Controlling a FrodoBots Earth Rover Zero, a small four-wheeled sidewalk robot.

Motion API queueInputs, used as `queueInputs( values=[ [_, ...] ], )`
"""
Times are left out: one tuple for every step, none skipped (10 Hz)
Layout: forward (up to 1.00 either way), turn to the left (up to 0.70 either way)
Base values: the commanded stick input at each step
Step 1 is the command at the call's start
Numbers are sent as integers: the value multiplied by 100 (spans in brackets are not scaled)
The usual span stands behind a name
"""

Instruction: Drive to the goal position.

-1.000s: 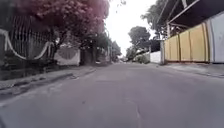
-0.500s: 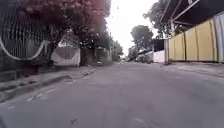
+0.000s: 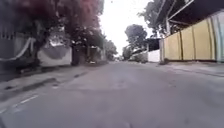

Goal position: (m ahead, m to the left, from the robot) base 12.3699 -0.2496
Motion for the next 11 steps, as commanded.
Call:
queueInputs(
  values=[
    [100,0],
    [100,0],
    [100,0],
    [100,0],
    [100,0],
    [100,0],
    [100,0],
    [100,0],
    [100,0],
    [100,0],
    [100,0]
  ],
)
